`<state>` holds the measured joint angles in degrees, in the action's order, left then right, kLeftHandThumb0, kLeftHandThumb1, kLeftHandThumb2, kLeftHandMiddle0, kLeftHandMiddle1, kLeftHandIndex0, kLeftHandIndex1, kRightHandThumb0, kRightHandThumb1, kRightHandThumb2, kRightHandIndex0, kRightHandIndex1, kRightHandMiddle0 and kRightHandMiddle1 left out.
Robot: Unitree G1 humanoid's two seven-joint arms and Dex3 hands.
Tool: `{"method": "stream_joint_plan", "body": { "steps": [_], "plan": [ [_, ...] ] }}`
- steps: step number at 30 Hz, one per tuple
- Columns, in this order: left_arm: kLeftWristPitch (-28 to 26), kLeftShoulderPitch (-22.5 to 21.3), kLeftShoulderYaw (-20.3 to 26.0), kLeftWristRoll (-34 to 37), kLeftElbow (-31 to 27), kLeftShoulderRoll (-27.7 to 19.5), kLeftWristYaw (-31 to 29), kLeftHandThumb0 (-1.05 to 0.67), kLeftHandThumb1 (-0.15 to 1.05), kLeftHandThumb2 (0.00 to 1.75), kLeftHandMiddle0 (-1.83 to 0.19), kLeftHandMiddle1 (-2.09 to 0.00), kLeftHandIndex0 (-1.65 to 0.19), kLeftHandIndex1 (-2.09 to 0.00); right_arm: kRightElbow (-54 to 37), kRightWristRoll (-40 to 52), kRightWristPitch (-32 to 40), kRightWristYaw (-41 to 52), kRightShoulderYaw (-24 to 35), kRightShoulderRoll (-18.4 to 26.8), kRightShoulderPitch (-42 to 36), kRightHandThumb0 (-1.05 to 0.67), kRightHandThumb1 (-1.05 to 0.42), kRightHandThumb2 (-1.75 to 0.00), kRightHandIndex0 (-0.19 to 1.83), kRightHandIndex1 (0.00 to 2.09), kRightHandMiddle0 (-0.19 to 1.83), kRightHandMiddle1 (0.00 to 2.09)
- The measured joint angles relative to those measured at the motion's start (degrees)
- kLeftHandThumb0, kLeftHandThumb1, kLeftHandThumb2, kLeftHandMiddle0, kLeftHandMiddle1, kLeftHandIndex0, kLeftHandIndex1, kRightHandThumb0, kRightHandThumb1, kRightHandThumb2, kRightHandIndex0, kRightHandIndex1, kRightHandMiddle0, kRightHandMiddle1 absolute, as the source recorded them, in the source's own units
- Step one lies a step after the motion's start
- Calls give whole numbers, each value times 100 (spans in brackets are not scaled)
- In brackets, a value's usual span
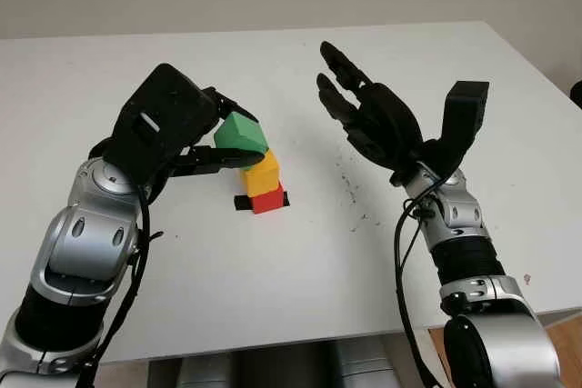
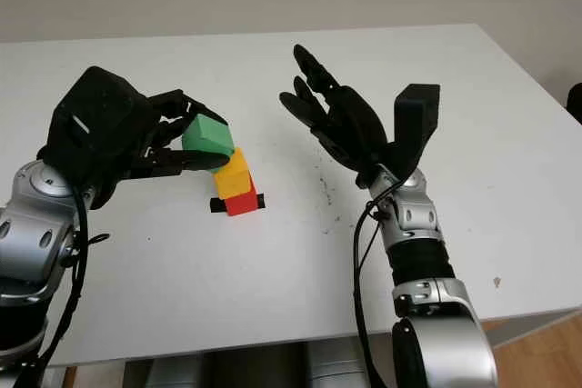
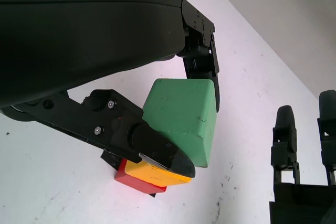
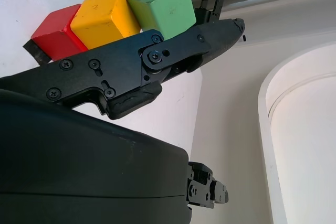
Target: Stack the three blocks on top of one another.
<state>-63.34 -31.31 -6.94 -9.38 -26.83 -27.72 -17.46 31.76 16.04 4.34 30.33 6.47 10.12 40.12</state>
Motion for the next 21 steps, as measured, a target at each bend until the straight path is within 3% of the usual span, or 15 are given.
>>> {"method": "stream_joint_plan", "body": {
  "steps": [21],
  "plan": [
    [303, 0, -60, 5, 222, 181, 181, -28, 97, 5, -23, -6, -35, -176, 1, -4, -20, -27, 0, -67, 0, -79, -95, -5, -19, 0, -6, 6]
  ]
}}
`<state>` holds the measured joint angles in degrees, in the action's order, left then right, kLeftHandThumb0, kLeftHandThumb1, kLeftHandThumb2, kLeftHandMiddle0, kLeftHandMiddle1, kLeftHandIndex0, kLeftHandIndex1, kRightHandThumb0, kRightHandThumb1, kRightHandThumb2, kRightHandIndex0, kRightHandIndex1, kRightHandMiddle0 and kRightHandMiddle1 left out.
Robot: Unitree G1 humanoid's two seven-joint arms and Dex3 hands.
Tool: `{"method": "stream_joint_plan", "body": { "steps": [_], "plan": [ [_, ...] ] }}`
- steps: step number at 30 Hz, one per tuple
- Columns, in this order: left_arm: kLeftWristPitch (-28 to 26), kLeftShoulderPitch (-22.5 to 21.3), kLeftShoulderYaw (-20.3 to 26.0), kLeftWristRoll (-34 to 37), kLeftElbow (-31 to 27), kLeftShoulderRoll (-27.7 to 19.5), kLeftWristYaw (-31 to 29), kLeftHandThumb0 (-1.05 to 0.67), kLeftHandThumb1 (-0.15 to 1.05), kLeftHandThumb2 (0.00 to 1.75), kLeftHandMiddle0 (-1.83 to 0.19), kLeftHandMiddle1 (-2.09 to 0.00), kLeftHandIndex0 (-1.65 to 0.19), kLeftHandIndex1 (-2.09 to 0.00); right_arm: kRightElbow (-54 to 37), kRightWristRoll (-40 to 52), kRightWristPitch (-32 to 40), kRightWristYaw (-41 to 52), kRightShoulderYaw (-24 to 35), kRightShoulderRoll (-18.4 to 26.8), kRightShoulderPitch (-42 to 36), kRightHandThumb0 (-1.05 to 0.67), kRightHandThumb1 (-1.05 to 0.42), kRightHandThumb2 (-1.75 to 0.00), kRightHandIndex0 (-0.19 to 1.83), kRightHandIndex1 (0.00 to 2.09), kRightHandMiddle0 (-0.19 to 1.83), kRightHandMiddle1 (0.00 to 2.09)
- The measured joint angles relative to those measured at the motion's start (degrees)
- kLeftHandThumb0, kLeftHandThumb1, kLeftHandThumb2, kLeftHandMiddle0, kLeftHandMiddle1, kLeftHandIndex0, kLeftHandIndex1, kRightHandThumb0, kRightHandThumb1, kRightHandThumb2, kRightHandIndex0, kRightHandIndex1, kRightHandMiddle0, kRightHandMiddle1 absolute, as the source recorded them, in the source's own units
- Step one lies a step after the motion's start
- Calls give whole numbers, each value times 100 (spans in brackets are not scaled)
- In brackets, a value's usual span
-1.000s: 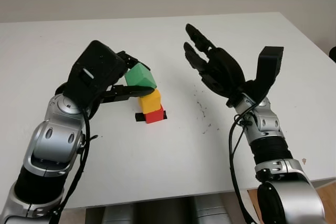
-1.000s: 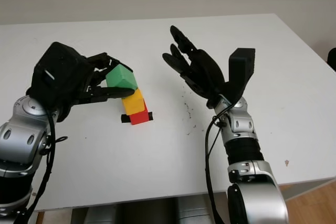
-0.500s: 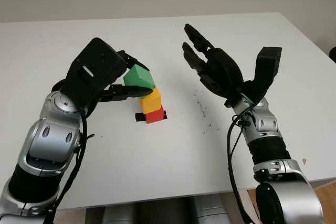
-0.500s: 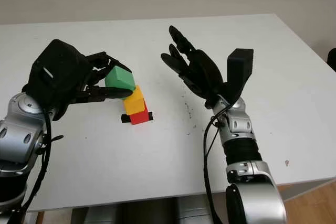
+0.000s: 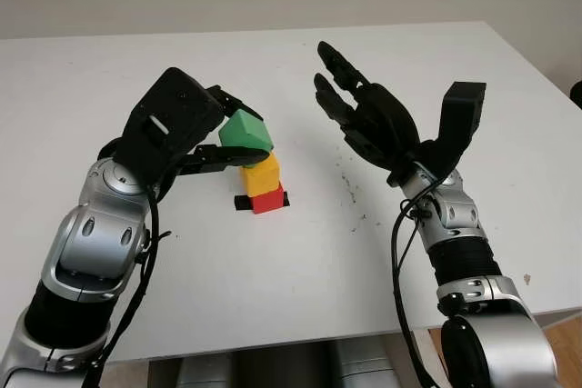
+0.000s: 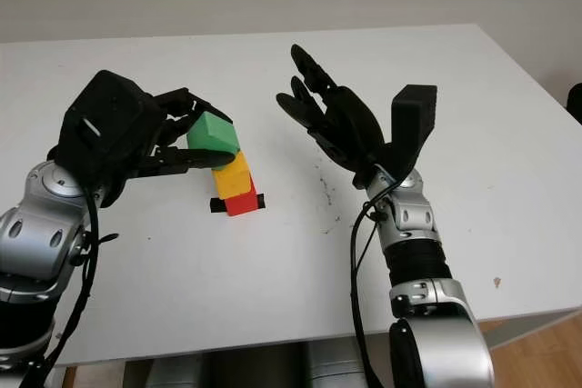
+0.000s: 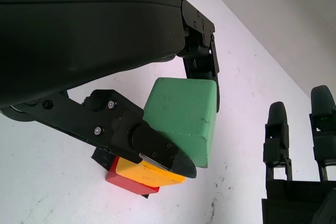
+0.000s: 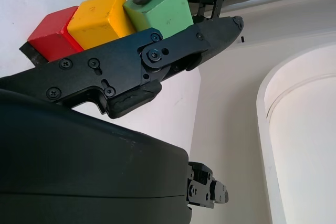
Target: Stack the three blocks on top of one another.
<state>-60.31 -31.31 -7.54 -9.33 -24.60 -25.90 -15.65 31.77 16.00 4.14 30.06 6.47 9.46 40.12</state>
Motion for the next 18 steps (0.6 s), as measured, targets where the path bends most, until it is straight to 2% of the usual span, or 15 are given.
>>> {"method": "stream_joint_plan", "body": {
  "steps": [18],
  "plan": [
    [-24, -49, -100, 8, 14, 1, -23, -30, 95, 5, -19, -6, -36, -166, 0, -1, -27, -23, -1, -21, 0, -78, -94, -5, -19, 0, -6, 6]
  ]
}}
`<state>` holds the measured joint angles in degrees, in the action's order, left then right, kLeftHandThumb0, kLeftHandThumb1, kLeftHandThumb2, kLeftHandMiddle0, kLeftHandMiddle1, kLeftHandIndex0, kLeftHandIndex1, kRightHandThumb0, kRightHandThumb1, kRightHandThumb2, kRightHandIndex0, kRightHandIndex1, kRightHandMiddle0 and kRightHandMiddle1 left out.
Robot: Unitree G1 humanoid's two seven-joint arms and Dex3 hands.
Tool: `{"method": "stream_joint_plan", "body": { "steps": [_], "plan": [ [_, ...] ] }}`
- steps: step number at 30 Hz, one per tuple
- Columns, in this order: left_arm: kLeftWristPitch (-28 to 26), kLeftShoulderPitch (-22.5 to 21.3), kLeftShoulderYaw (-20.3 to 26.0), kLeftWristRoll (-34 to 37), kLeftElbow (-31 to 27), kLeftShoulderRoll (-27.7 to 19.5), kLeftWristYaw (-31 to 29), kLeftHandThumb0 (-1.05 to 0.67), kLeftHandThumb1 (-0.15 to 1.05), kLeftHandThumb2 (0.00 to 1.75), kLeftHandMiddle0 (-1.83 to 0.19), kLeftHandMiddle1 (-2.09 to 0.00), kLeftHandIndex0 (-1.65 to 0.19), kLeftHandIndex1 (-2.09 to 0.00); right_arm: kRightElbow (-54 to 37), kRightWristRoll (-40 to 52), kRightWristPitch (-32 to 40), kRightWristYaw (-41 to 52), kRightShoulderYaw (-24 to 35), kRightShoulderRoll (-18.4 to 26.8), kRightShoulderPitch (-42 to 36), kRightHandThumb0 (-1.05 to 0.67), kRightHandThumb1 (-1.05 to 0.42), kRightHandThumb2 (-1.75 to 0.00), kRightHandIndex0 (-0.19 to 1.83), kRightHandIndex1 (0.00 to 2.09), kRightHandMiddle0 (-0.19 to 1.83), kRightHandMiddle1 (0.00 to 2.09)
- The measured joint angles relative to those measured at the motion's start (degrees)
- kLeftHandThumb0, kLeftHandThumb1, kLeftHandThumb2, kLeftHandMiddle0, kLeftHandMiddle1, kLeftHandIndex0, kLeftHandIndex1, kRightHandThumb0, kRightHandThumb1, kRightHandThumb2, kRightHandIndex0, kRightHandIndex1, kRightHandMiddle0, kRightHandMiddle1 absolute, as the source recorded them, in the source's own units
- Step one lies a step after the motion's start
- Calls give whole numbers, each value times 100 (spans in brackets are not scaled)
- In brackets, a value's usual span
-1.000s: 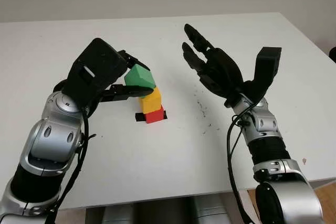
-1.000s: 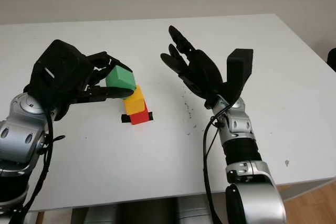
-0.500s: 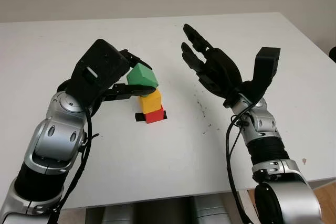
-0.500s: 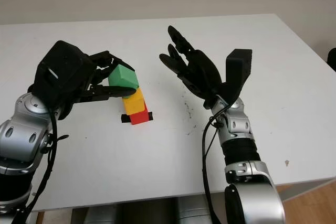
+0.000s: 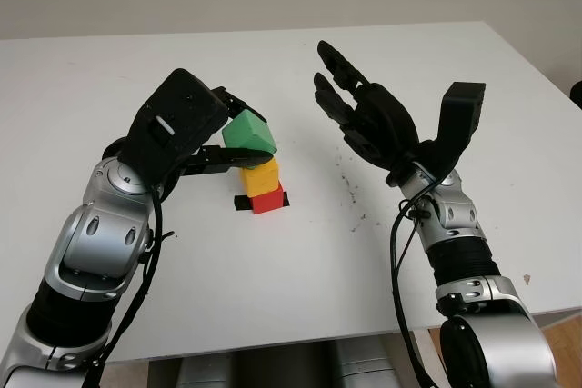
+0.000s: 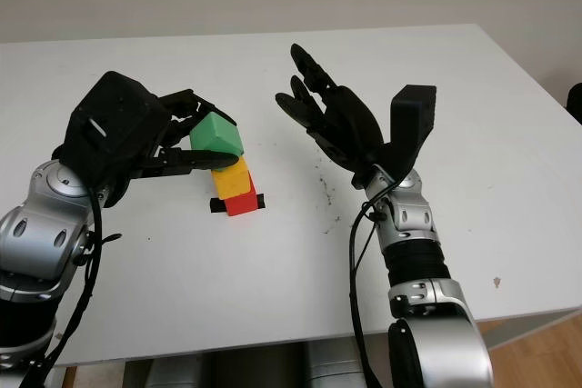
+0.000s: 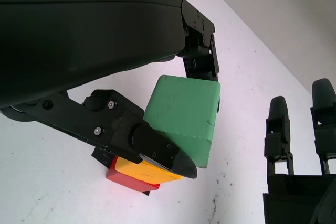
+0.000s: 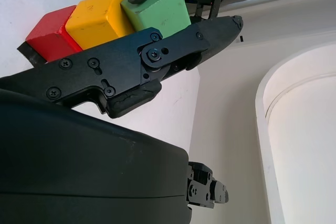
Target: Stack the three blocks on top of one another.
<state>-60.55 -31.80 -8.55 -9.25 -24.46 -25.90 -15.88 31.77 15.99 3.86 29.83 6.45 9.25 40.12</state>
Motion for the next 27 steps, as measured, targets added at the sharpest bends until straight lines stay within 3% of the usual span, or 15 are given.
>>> {"method": "stream_joint_plan", "body": {
  "steps": [27],
  "plan": [
    [-64, 0, -175, -143, 11, -83, -21, -35, 94, 5, -21, -6, -33, -159, -2, 12, 1, 43, 3, -8, -20, -74, -95, -6, -19, 0, -8, 5]
  ]
}}
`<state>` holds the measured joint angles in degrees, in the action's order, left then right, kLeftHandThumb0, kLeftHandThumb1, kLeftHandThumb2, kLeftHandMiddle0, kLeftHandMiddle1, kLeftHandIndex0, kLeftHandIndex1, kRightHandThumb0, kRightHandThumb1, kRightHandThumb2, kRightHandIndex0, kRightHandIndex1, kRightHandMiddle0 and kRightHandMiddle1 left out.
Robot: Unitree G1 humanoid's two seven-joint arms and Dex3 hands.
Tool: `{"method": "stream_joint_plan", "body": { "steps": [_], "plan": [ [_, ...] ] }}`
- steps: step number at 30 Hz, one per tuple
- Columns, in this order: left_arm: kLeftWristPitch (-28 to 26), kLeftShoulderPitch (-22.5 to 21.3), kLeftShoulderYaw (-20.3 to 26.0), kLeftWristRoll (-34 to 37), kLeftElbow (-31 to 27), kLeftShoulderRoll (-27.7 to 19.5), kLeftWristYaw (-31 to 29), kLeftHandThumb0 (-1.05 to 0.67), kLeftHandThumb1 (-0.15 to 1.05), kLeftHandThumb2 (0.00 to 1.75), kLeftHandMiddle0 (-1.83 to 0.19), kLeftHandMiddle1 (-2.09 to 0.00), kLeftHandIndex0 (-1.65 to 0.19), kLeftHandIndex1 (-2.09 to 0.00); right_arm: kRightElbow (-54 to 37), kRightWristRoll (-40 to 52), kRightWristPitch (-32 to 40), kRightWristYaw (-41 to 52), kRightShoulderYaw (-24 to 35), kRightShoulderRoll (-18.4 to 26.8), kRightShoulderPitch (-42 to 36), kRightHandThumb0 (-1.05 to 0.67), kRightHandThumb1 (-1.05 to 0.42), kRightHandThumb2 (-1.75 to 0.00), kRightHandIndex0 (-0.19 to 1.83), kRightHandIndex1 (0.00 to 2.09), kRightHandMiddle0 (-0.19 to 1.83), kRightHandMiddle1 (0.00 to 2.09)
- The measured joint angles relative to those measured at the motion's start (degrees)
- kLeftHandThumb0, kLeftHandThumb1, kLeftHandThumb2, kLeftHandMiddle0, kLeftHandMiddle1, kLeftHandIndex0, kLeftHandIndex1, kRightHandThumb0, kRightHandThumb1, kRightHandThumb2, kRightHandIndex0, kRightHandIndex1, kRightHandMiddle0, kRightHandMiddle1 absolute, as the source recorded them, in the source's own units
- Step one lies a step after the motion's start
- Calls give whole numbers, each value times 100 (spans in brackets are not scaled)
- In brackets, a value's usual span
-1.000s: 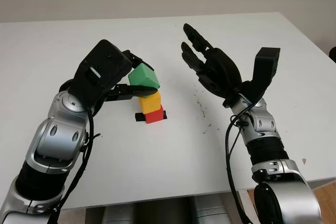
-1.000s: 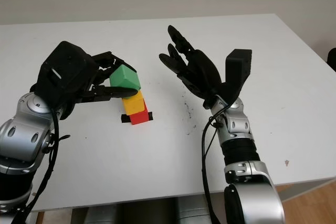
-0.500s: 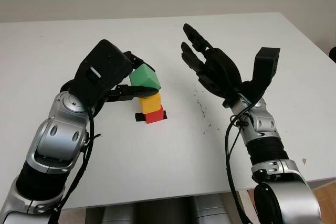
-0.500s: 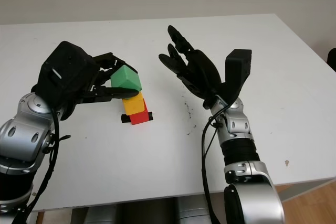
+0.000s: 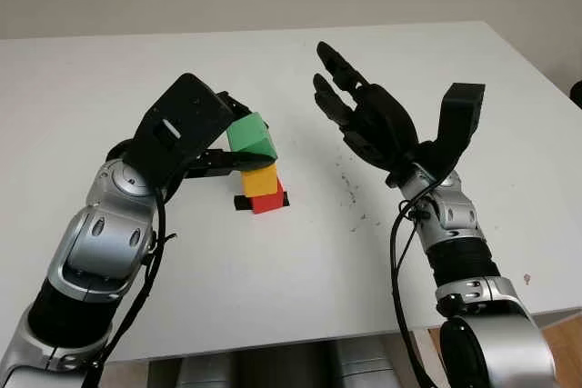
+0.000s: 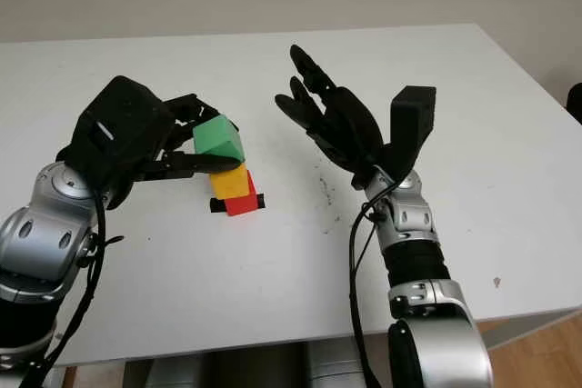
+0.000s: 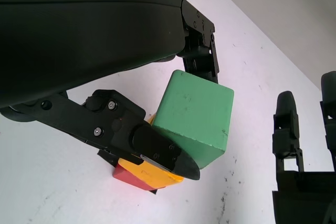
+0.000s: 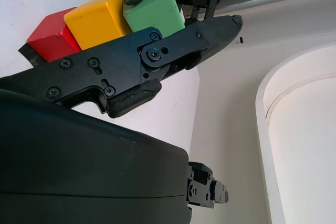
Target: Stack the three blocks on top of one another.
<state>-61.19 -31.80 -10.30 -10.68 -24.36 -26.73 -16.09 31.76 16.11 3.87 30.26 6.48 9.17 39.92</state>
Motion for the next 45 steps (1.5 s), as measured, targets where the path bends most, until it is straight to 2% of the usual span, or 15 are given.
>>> {"method": "stream_joint_plan", "body": {
  "steps": [6, 8, 12, 15, 18, 29, 42, 45],
  "plan": [
    [23, 3, -12, -79, 12, 4, 67, -36, 93, 5, -21, -6, -33, -159, -1, 1, 1, 12, 1, 0, -5, -74, -95, -5, -19, 0, -8, 5],
    [19, 3, -12, -87, 16, 17, 95, -38, 93, 5, -18, -5, -28, -152, -1, 1, 1, 11, 0, 0, -6, -74, -95, -5, -19, 0, -8, 5],
    [-48, 3, -12, -95, 17, 83, 138, -45, 91, 5, -10, -4, -12, -114, -3, 1, 0, 11, 1, -1, -7, -73, -95, -5, -19, 0, -9, 5],
    [-49, 4, -8, -76, 17, 89, 131, -48, 90, 5, -5, -5, -15, -58, -3, 1, 0, 9, 1, -1, -7, -74, -95, -5, -19, 0, -8, 5],
    [-47, 6, 1, -32, 17, 84, 91, -51, 90, 6, -1, -5, -18, -31, -3, 0, 0, 2, 0, -1, -7, -75, -95, -6, -19, 0, -8, 5],
    [261, 22, -1, 34, 20, -36, -113, -57, 90, 5, -5, -6, -15, -14, -5, -2, 0, -56, -1, -22, -9, -75, -95, -5, -19, 0, -9, 5],
    [203, 22, 18, 116, 20, -19, -185, -61, 90, 5, 2, -3, -13, -8, -4, -1, -37, -61, 4, -25, -9, -76, -95, -5, -19, 0, -9, 5],
    [153, 22, 89, 145, 19, 1, -175, -64, 96, 8, 3, -4, -11, -7, -3, -2, -72, -76, 4, -25, -9, -76, -95, -5, -19, 0, -8, 6]
  ]
}}
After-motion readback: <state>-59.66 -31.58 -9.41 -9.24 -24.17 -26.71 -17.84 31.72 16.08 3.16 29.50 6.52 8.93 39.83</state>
